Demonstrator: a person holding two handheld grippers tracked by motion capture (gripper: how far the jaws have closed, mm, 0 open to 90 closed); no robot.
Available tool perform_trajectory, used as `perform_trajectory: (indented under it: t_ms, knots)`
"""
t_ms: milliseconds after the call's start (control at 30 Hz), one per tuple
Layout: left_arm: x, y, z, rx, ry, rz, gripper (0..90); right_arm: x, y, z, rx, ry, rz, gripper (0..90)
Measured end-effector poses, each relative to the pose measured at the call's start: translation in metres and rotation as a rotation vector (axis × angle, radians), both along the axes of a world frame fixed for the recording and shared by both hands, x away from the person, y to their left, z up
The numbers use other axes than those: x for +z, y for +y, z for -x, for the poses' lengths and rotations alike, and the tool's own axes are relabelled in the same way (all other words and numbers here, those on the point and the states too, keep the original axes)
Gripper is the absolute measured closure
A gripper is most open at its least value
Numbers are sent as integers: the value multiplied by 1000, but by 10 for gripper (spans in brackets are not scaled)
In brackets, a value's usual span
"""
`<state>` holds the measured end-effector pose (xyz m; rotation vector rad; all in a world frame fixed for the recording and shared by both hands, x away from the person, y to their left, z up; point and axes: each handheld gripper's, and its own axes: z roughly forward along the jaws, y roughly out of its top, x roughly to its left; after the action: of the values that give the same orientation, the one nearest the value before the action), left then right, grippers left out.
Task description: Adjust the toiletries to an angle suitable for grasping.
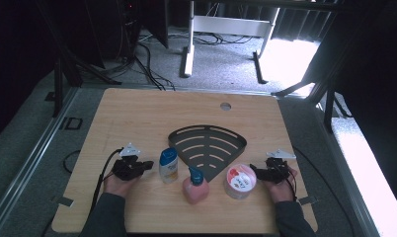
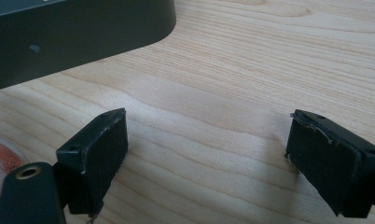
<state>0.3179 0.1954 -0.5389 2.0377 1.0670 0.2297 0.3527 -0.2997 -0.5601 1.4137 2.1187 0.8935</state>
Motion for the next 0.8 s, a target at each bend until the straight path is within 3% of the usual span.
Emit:
perform_trajectory:
  t_ms: [233, 667, 800]
  knots:
    - [2, -14, 15, -49, -2, -60, 899, 0, 0, 0, 0, 0, 0, 123]
    - [1, -28, 45, -122, -21, -130, 898, 0, 0, 0, -1, 0, 0, 123]
    - [3, -31, 48, -145, -46, -110, 897, 0, 0, 0, -2, 0, 0, 123]
